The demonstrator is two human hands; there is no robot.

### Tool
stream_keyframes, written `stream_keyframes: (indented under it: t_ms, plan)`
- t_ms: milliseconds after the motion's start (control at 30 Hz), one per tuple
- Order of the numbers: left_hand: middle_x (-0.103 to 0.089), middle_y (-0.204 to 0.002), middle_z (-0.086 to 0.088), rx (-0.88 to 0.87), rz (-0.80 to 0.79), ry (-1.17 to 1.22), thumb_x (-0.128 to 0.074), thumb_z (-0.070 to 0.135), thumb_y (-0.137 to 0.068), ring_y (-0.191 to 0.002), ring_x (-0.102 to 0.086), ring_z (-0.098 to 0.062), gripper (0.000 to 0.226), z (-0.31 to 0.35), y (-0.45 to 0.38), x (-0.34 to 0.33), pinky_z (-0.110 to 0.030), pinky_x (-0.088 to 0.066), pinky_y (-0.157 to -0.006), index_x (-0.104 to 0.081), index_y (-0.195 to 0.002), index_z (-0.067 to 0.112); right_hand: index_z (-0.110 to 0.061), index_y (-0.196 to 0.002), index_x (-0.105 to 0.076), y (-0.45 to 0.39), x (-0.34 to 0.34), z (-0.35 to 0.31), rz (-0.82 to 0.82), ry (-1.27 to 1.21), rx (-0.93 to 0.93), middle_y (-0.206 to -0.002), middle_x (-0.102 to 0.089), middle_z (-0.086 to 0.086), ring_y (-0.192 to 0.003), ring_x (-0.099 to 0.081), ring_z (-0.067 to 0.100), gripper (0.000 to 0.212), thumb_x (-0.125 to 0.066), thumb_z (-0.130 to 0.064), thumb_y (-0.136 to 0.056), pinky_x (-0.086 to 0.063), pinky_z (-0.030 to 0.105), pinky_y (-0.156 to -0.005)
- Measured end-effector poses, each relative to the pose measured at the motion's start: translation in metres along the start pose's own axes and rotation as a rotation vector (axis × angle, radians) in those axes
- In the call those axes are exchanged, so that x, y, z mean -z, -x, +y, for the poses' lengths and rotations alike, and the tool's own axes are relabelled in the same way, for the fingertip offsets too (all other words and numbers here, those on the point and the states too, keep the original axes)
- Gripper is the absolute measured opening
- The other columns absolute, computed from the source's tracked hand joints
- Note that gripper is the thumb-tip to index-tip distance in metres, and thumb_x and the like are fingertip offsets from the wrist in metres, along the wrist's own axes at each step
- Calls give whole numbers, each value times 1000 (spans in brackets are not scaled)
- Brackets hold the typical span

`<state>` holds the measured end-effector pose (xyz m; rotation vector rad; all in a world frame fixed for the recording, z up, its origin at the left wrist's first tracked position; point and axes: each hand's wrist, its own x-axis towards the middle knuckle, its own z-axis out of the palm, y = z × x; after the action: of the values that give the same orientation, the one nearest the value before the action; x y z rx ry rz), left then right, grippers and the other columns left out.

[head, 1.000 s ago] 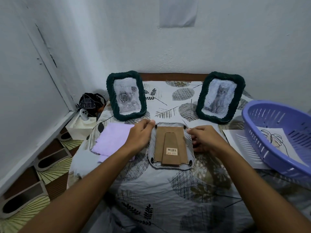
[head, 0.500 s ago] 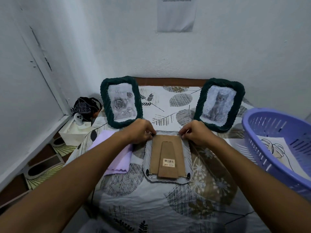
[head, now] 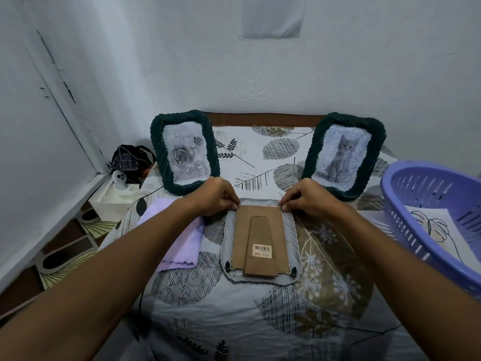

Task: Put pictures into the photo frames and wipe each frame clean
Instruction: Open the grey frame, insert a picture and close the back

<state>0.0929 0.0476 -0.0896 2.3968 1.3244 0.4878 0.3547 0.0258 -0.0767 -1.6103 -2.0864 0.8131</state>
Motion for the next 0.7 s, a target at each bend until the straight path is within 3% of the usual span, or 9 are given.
stream_keyframes:
  t_ms: [567, 700]
  plan:
    - [-74, -84, -7, 138, -2, 219, -75, 5, -78, -75, -67, -12, 11, -1, -2, -2, -20, -53, -71, -77, -89, 7, -15, -80, -78, -4, -8, 7, 65, -31, -9, -77, -73, -2, -71, -65, 7, 4, -77, -11, -78, -47, 19, -65]
    - [-73, -82, -6, 159, 13, 218, -75, 6, -79, -78, -68, -18, 9, 0, -3, -3, -28, -55, -75, -77, -88, 7, -15, -80, -78, -4, -9, 7, 73, -28, -11, -76, -73, -3, -70, -64, 6, 4, -77, -11, -78, -45, 18, -63]
